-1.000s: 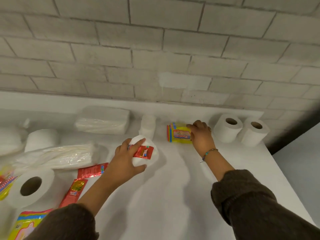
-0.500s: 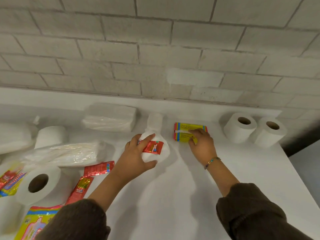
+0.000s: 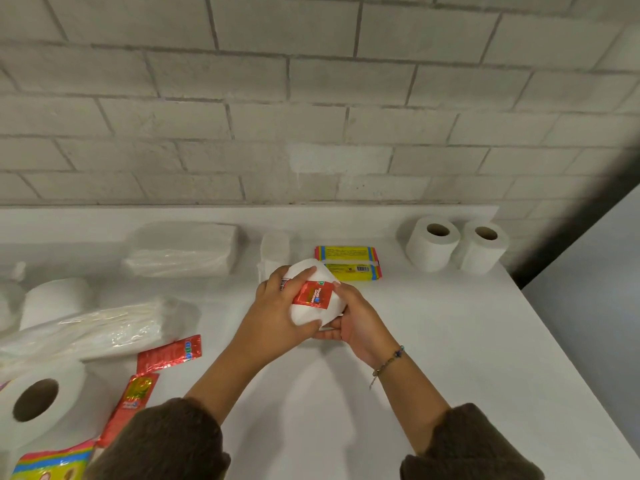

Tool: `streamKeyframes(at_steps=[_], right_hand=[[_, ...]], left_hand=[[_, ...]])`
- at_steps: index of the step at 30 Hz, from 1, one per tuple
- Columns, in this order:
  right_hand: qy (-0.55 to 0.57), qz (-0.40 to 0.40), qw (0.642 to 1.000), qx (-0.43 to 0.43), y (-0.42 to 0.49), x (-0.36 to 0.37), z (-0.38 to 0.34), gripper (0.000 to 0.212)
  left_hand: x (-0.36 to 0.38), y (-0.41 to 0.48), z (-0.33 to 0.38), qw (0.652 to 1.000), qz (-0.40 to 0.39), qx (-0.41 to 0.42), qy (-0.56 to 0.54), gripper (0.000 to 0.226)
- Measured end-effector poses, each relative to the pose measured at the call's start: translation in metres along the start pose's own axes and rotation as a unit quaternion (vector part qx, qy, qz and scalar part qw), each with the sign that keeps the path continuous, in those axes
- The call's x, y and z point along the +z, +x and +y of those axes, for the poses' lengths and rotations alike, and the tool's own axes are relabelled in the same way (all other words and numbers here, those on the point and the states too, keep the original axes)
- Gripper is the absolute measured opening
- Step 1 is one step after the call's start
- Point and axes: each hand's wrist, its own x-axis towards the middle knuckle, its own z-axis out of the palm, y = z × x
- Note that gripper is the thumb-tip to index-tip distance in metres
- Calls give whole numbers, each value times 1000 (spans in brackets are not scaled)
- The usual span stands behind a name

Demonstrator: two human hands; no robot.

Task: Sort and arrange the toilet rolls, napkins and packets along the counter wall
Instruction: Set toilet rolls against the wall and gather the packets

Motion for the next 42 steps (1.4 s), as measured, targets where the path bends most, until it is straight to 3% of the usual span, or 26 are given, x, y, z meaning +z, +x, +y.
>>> streamKeyframes(at_steps=[8,12,16,21,28,30,32,37,42], right_hand=[[30,-16,999,10,-2,14,-2,50],[10,28,1000,-10,4,22,-2,39],[3,118,991,-58,14,18,-16,43],[-76,117,980,-144,26,31,-61,28],[-136,193,945,-228,54,88,-82,31],[-143,224,934,-240,62,105,-78,26],[-149,251,926,-241,68,117,-73,23],[-208,313,899,-223,79,148,-58,30],[-289,335,874,-202,86,163,-54,40]], left_hand=[[5,-6,-1,994,41,-22,-101,54],[12,-13,1,980,59,-10,-189,28],[-9,-18,-4,973,110,-17,-203,18],[-67,-10,-39,983,147,-39,-106,24],[-124,66,-114,994,-11,-23,107,33],[-121,89,-126,960,-128,-54,242,43],[-110,104,-132,929,-196,-65,308,47],[-84,112,-159,914,-264,-27,305,53],[-89,114,-189,919,-246,-42,305,49]])
